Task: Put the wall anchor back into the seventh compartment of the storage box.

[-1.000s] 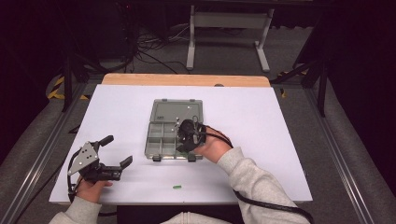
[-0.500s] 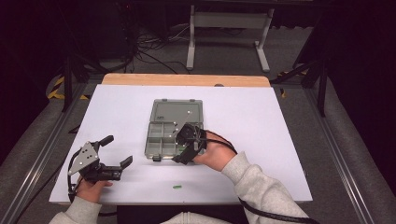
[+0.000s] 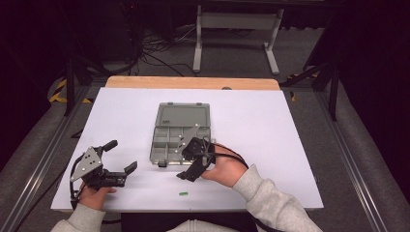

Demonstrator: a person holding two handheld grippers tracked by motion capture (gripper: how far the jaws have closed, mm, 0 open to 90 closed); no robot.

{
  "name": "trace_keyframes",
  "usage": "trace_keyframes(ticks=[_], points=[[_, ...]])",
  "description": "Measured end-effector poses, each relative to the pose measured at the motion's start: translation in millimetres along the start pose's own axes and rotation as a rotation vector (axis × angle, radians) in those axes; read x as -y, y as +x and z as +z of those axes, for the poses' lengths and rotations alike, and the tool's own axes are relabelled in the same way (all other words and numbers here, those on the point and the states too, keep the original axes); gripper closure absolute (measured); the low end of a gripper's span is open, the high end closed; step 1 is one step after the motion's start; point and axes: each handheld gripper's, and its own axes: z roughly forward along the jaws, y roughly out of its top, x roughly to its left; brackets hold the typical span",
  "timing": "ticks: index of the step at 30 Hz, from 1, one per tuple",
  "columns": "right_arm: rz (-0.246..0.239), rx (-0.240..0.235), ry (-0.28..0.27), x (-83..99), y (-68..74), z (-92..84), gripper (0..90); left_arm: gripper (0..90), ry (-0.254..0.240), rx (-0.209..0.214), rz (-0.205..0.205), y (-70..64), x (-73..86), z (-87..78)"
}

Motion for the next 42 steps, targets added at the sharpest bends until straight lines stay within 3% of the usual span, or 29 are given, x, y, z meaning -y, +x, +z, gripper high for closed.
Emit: trace_keyframes(ticks=[7,27,42], points=[[-0.019,-0.014,0.001,0.9,8.7,2.2,23.8,0.4,0.006,0.001,0.001,0.2,0.0,-0.2],[-0.015,-0.085,0.106,11.3,26.7,30.0,26.0,0.4,0.004,0.0,0.001,0.0,0.0,0.0],[-0.027,-0.123,0.156,18.3,34.8,43.1,26.0,0.4,0.004,0.0,0.0,-0.2,0.0,0.2]])
